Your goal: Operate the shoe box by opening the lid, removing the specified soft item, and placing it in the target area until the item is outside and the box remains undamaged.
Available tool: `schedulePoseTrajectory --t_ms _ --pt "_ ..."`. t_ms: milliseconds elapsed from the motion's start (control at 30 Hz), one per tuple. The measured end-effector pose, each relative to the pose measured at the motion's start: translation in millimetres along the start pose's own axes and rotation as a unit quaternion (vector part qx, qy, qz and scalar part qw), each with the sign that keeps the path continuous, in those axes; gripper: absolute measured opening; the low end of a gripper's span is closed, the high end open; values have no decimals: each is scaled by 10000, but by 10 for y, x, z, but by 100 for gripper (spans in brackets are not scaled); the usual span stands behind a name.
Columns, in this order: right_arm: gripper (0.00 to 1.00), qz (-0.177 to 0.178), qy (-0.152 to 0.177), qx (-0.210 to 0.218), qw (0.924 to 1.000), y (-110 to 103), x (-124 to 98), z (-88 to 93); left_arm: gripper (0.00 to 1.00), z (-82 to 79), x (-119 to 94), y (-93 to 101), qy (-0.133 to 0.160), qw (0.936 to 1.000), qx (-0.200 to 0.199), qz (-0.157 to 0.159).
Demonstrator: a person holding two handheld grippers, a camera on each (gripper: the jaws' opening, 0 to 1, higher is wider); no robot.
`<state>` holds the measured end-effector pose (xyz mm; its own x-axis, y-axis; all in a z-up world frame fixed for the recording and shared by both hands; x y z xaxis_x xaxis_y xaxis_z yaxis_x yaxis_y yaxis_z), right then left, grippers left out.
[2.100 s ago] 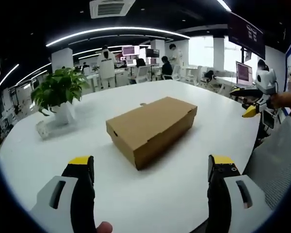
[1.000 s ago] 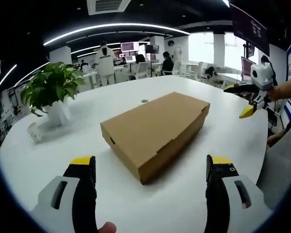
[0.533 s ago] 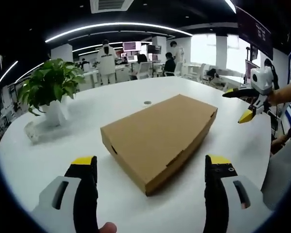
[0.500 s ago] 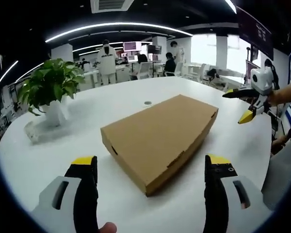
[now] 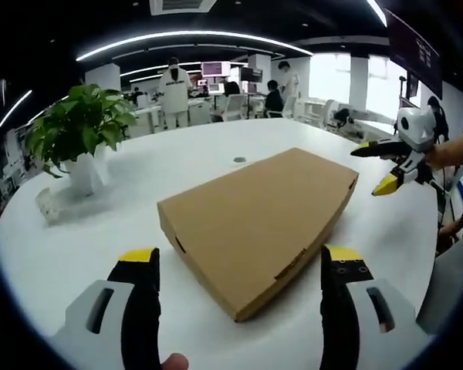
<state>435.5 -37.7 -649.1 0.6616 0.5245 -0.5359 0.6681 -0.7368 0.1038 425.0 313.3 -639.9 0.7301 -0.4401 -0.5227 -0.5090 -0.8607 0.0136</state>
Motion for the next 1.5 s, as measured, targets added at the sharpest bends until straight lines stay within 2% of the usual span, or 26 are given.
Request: schedulePoseTrajectory --t_ms 733,1067,1500 --pt "68 -275 -252 -62 9993 41 323 -36 77 166 149 -29 -369 9991 207 28" --pt "60 -495 -264 -91 9984 -67 429 -37 75 160 179 -44 -335 9989 302 139" --pt "58 -299 -353 194 9987 -153 431 -34 71 148 195 -68 -341 9983 379 267"
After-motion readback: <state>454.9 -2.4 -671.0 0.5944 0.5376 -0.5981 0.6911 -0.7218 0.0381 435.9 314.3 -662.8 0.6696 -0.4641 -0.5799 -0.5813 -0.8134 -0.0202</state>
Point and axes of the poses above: the point that each gripper's makers call its tool centre point, and the gripper's own axes: x roughly forward along the fingers, y roughly to its right, z roughly out of its underside, the point moved 10 cm from there along -x, roughly backward along the fingers, and after that the axes turned 3 degrees about -y, right-handed, at the moved point
